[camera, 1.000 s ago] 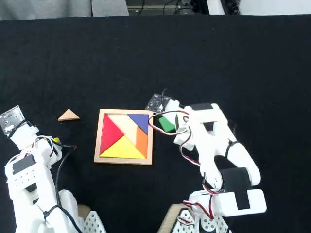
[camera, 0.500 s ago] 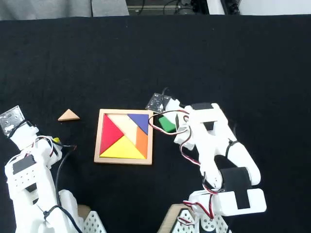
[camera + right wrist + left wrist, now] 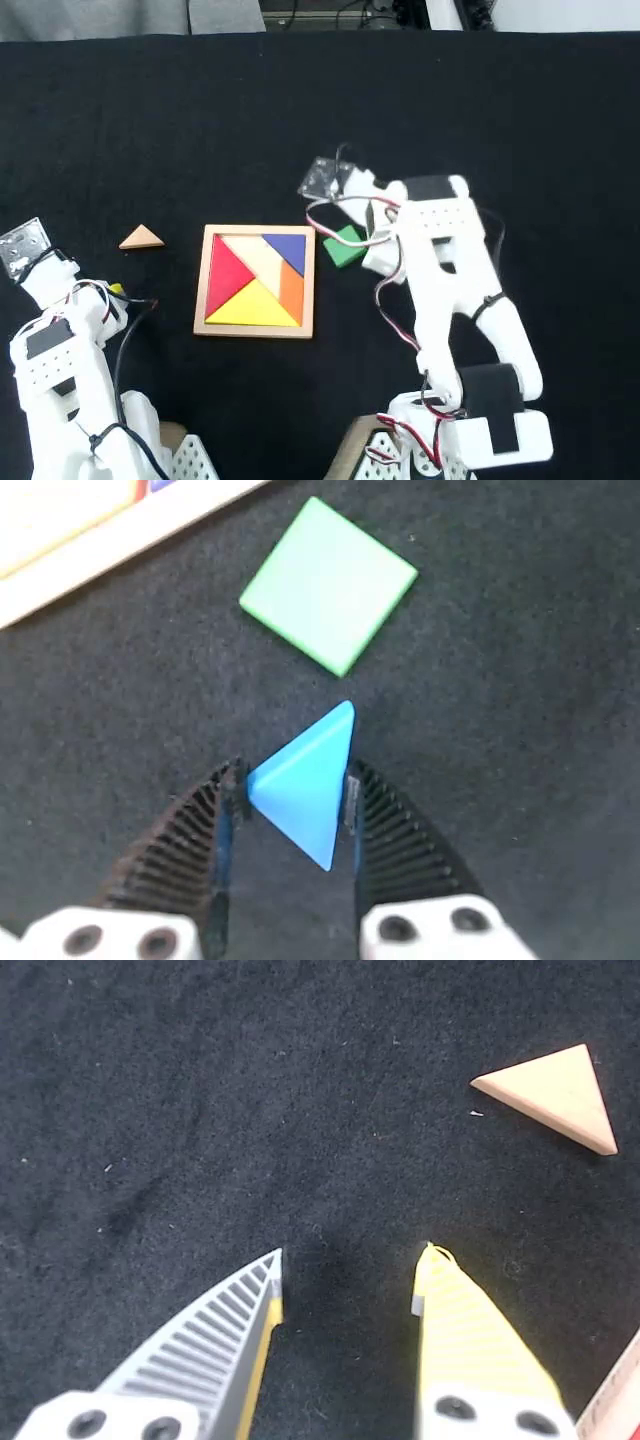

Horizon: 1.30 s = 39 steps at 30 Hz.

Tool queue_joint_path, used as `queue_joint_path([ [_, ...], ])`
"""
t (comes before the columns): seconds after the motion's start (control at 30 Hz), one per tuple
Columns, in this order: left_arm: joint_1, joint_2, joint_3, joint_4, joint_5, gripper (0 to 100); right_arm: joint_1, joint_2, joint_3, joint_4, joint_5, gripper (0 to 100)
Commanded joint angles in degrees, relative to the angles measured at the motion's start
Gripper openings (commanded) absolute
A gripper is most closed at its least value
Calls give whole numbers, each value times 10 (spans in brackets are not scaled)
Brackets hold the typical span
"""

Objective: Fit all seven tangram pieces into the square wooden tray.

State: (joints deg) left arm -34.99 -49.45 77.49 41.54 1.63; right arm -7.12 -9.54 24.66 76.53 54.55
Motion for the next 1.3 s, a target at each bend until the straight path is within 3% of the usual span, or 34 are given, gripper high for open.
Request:
queue_joint_path([
  [0.0, 6, -10, -6, -11, -5, 216, -47, -7, -102, 48, 5, 54],
  [0.4, 5, -10, -6, -11, -5, 216, -68, 78, -263, 114, 4, 54],
  [0.73, 3, -10, -6, -11, -5, 216, -194, 99, -479, 178, 7, 54],
  [1.17, 1, -10, 2, -32, -4, 216, -260, 413, -623, 164, 10, 54],
  [1.27, 1, -10, 2, -32, -4, 216, -275, 460, -650, 170, 75, 53],
])
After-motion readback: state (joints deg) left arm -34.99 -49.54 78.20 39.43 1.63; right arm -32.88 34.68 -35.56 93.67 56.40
